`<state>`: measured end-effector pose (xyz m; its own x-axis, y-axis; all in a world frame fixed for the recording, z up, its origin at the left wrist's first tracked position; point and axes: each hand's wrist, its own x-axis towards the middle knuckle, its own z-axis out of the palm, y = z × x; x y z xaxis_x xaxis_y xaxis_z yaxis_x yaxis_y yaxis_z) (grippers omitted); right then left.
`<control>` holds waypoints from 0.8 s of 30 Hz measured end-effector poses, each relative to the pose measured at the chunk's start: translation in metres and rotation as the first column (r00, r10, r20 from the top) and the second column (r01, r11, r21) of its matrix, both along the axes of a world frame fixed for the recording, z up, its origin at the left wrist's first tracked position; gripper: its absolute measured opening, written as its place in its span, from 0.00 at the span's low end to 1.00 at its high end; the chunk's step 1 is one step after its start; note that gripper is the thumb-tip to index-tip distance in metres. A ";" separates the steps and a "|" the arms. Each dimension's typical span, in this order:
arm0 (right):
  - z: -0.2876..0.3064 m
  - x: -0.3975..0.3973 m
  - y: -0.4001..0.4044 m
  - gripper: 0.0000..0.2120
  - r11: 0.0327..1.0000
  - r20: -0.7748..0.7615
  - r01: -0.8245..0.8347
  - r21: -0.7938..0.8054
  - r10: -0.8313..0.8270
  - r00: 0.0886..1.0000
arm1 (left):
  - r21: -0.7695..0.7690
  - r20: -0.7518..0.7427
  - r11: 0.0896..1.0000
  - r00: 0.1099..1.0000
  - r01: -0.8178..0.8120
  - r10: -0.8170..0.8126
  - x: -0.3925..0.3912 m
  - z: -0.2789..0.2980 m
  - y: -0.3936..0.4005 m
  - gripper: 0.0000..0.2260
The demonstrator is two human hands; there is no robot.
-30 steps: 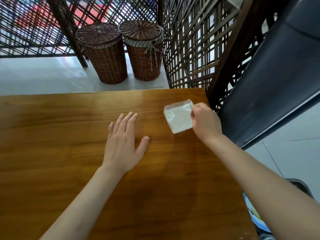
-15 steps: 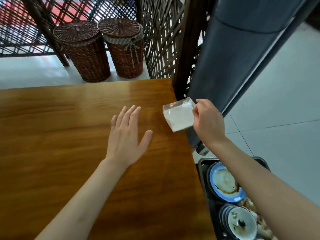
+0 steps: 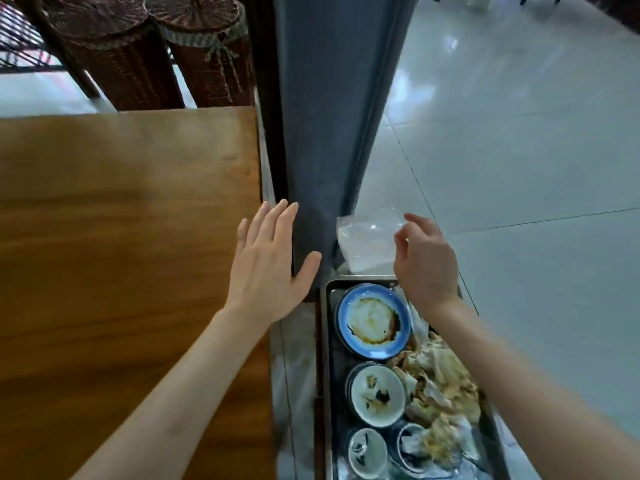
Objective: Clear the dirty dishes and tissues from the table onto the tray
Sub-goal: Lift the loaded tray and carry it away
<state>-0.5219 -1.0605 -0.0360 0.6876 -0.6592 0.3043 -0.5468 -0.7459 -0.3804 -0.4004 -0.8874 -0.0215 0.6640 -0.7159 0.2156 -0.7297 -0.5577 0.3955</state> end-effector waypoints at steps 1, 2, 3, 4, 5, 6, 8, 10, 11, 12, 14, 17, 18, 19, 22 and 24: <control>-0.006 -0.008 -0.004 0.06 1.000 -0.004 -0.018 0.001 0.018 1.000 | 0.000 -0.007 1.000 1.000 -0.007 0.007 -0.010 -0.004 -0.007 0.29; -0.013 -0.016 -0.008 0.06 0.999 -0.012 -0.039 0.006 0.039 0.999 | 0.002 -0.011 1.000 1.000 -0.020 0.020 -0.019 -0.008 -0.014 0.29; -0.021 -0.023 -0.012 0.07 0.998 -0.028 -0.054 0.018 0.055 0.998 | 0.008 -0.017 0.999 0.999 -0.037 0.038 -0.028 -0.012 -0.021 0.30; -0.028 -0.029 -0.014 0.07 0.998 -0.050 -0.059 0.037 0.061 0.997 | 0.013 -0.023 0.999 0.998 -0.051 0.051 -0.035 -0.016 -0.026 0.30; -0.037 -0.036 -0.018 0.07 0.996 -0.075 -0.065 0.054 0.069 0.995 | 0.016 -0.028 0.998 0.997 -0.065 0.065 -0.043 -0.021 -0.033 0.30; -0.045 -0.041 -0.021 0.07 0.995 -0.099 -0.074 0.066 0.080 0.992 | 0.016 -0.032 0.997 0.996 -0.077 0.078 -0.051 -0.026 -0.038 0.30; -0.063 -0.053 -0.026 0.07 0.992 -0.144 -0.094 0.084 0.105 0.984 | 0.024 -0.035 0.996 0.995 -0.091 0.092 -0.065 -0.037 -0.048 0.30; -0.080 -0.065 -0.028 0.06 0.990 -0.166 -0.086 0.109 0.104 0.981 | 0.042 -0.034 0.995 0.995 -0.095 0.096 -0.078 -0.049 -0.055 0.31; -0.089 -0.071 -0.029 0.06 0.989 -0.179 -0.077 0.124 0.099 0.979 | 0.057 -0.034 0.993 0.994 -0.100 0.102 -0.083 -0.056 -0.059 0.31; -0.097 -0.075 -0.030 0.06 0.988 -0.192 -0.069 0.140 0.095 0.977 | 0.072 -0.035 0.992 0.994 -0.105 0.107 -0.087 -0.062 -0.062 0.31; -0.114 -0.079 -0.032 0.06 0.984 -0.202 -0.064 0.165 0.097 0.975 | 0.098 -0.037 0.990 0.994 -0.103 0.107 -0.093 -0.075 -0.066 0.31; -0.135 -0.079 -0.032 0.05 0.978 -0.211 -0.059 0.202 0.102 0.972 | 0.146 -0.043 0.985 0.994 -0.090 0.097 -0.097 -0.092 -0.069 0.31; -0.142 -0.079 -0.031 0.05 0.976 -0.218 -0.064 0.210 0.111 0.970 | 0.156 -0.045 0.983 0.994 -0.095 0.103 -0.098 -0.098 -0.069 0.31; -0.149 -0.079 -0.030 0.05 0.974 -0.230 -0.069 0.217 0.119 0.966 | 0.159 -0.051 0.982 0.992 -0.104 0.114 -0.098 -0.102 -0.069 0.31; -0.166 -0.079 -0.031 0.07 0.969 -0.279 -0.049 0.244 0.118 0.953 | 0.168 -0.059 0.980 0.991 -0.106 0.117 -0.098 -0.107 -0.069 0.31; -0.173 -0.080 -0.032 0.06 0.966 -0.318 -0.028 0.257 0.112 0.941 | 0.165 -0.054 0.981 0.992 -0.101 0.111 -0.096 -0.107 -0.069 0.31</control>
<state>-0.6017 -1.0926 -0.2087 0.7681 -0.6307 -0.1104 -0.6216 -0.6931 -0.3649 -0.4968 -0.9566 -0.1287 0.7463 -0.6630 0.0583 -0.6400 -0.6908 0.3363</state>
